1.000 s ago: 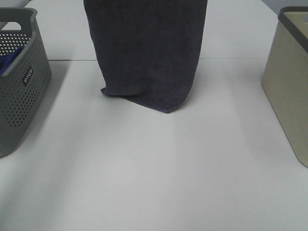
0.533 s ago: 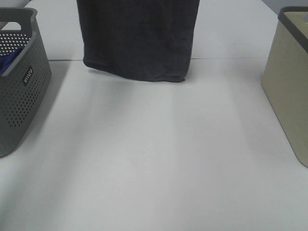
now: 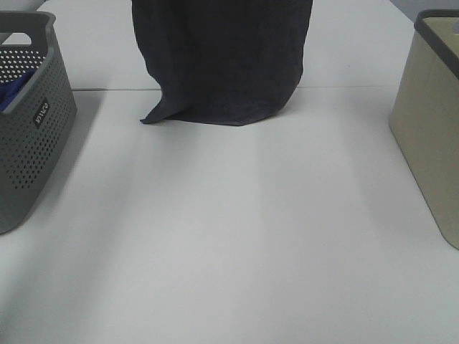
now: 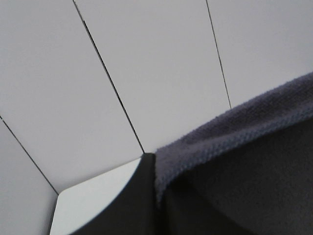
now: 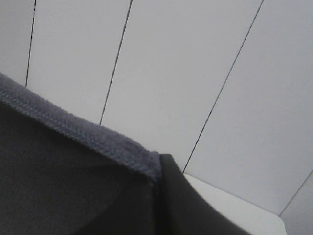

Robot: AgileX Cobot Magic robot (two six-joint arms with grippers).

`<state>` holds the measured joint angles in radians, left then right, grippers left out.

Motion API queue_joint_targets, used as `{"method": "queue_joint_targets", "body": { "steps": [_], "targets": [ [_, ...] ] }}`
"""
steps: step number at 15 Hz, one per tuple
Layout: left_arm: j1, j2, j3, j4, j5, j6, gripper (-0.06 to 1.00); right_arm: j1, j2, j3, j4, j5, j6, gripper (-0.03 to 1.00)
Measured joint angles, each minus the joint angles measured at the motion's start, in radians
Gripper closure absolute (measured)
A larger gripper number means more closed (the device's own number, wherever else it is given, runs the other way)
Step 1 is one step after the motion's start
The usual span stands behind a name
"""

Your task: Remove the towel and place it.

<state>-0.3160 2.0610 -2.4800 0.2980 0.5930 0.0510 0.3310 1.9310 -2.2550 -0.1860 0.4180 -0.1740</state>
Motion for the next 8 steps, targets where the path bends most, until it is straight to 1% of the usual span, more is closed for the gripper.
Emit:
{"method": "queue_joint_targets", "body": {
  "steps": [2,3,5,6,7,8],
  "targets": [
    [0.0,-0.008,0.0,-0.015,0.086,0.021,0.94,0.0,-0.001,0.0,0.008,0.054,-0.001,0.95],
    [0.0,-0.017,0.0,-0.038,0.14,0.04,0.94,0.0,-0.007,0.0,0.011,0.086,-0.001,0.95],
    [-0.002,-0.041,0.0,-0.101,0.273,0.081,0.94,0.002,-0.033,0.0,0.026,0.185,0.0,0.95],
    [-0.005,-0.052,0.0,-0.122,0.349,0.1,0.94,0.004,-0.049,0.0,0.045,0.242,0.0,0.95],
    [-0.005,-0.058,-0.001,-0.134,0.395,0.11,0.94,0.007,-0.059,0.0,0.055,0.278,0.0,0.95],
    [-0.006,-0.064,-0.001,-0.149,0.485,0.127,0.94,0.01,-0.072,0.0,0.075,0.345,0.0,0.95]
  ]
}}
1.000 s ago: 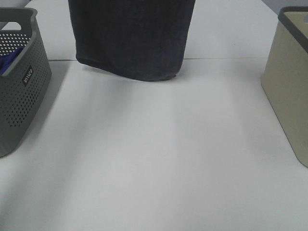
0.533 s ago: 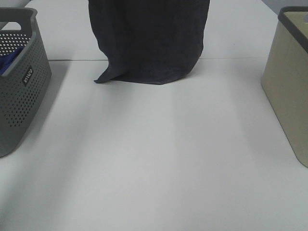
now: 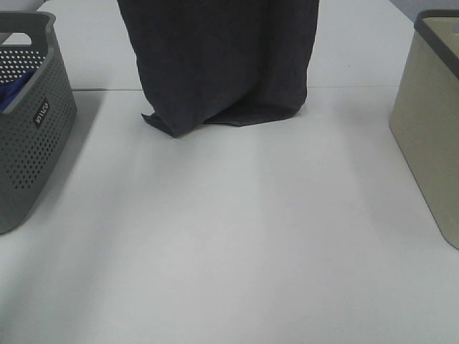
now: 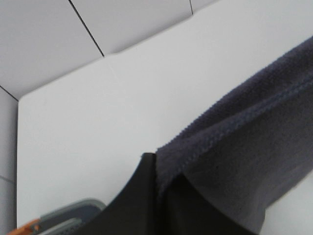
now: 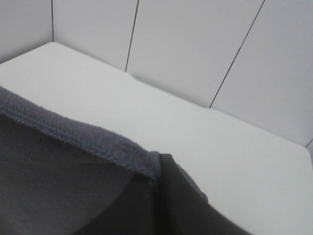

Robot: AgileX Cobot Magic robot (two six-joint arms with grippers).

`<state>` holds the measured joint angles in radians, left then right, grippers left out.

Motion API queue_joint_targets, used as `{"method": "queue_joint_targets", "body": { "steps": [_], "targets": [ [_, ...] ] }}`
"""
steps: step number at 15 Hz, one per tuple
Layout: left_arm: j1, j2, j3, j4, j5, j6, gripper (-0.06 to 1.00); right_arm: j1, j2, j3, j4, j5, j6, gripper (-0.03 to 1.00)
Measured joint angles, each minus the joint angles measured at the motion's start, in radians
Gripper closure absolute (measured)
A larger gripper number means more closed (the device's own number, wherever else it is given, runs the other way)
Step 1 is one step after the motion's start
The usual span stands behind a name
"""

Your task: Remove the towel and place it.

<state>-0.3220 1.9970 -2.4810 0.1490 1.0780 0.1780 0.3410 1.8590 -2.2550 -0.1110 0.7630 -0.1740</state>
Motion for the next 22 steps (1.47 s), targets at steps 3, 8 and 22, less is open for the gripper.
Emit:
{"method": "queue_joint_targets", "body": {
  "steps": [3,8,22],
  "targets": [
    [-0.001,-0.011,0.012,-0.042,0.11,0.011,0.94,0.002,-0.01,0.0,0.04,0.188,0.001,0.95],
    [-0.001,-0.165,0.269,-0.149,0.121,0.016,0.94,0.002,-0.054,0.0,0.068,0.424,0.028,0.95],
    [-0.011,-0.812,1.111,-0.405,0.071,0.07,0.94,0.014,-0.558,0.659,0.274,0.44,0.133,0.95]
  ]
}}
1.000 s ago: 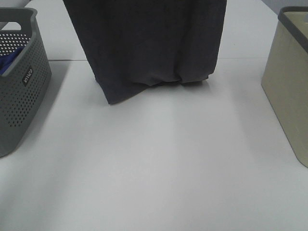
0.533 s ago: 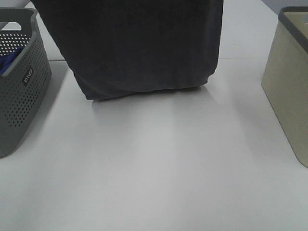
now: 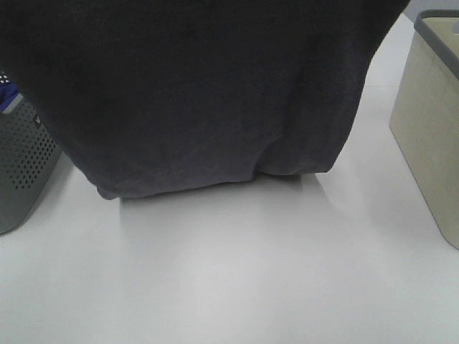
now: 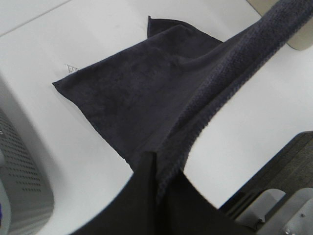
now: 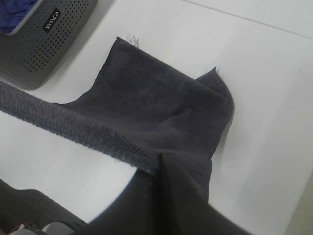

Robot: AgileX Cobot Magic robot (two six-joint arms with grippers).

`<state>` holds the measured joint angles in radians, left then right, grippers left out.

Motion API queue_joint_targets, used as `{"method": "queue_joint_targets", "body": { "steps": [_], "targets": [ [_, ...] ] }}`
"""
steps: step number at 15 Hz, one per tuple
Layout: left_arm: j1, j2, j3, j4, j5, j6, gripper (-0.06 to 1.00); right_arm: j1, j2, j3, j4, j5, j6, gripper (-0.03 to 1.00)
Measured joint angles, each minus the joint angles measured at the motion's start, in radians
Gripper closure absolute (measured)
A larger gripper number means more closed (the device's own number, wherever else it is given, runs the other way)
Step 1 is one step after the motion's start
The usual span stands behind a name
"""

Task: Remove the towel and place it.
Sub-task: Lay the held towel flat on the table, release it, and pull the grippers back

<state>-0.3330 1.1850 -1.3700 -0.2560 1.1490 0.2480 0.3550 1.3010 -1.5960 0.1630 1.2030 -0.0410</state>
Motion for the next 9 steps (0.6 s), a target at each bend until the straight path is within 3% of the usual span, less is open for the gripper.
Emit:
{"method": "queue_joint_targets", "body": {
  "steps": [9],
  "targets": [
    [0.0,-0.177,0.369,-0.134,-0.017,0.0,0.94,0.0,-0.175,0.362,0.102,-0.003,0.041,0.95]
  ]
}}
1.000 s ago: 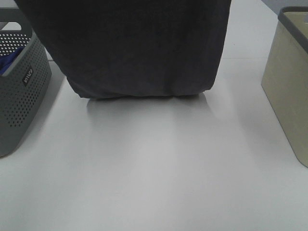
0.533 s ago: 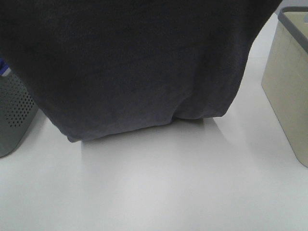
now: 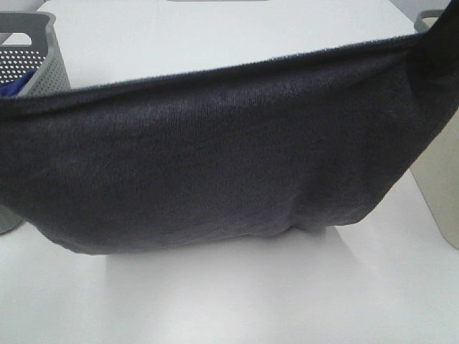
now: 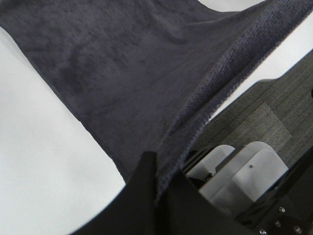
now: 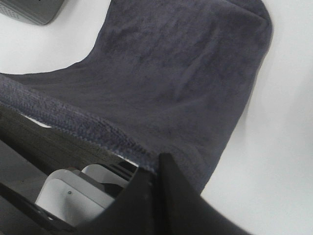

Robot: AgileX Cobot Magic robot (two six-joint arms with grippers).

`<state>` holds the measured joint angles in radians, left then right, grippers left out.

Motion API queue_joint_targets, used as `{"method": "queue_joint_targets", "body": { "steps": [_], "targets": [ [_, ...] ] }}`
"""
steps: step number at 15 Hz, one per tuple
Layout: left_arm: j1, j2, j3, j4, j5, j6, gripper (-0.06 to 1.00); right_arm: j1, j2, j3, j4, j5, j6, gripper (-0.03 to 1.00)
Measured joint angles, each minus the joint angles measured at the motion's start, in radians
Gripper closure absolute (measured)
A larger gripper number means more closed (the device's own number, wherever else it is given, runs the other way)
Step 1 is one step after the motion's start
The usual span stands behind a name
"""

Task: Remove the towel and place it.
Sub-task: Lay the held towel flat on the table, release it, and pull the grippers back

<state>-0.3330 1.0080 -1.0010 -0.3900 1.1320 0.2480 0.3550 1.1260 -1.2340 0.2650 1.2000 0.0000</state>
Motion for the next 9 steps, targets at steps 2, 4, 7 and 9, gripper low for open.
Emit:
{"method": "queue_joint_targets", "body": {
  "steps": [2,4,7,9],
  "targets": [
    [0.002,-0.009,0.052,-0.018,0.001,0.0,0.94,-0.001,-0.033,0.031,0.029,0.002,0.006,0.95],
    [0.003,-0.013,0.083,-0.051,0.004,0.0,0.94,-0.001,-0.077,0.094,0.035,0.002,0.013,0.95],
    [0.003,-0.014,0.14,-0.087,0.015,-0.003,0.94,-0.001,-0.108,0.212,0.045,-0.003,0.044,0.95],
    [0.005,-0.016,0.203,-0.109,0.018,-0.004,0.94,-0.002,-0.108,0.276,0.074,-0.005,0.047,0.95]
  ]
}}
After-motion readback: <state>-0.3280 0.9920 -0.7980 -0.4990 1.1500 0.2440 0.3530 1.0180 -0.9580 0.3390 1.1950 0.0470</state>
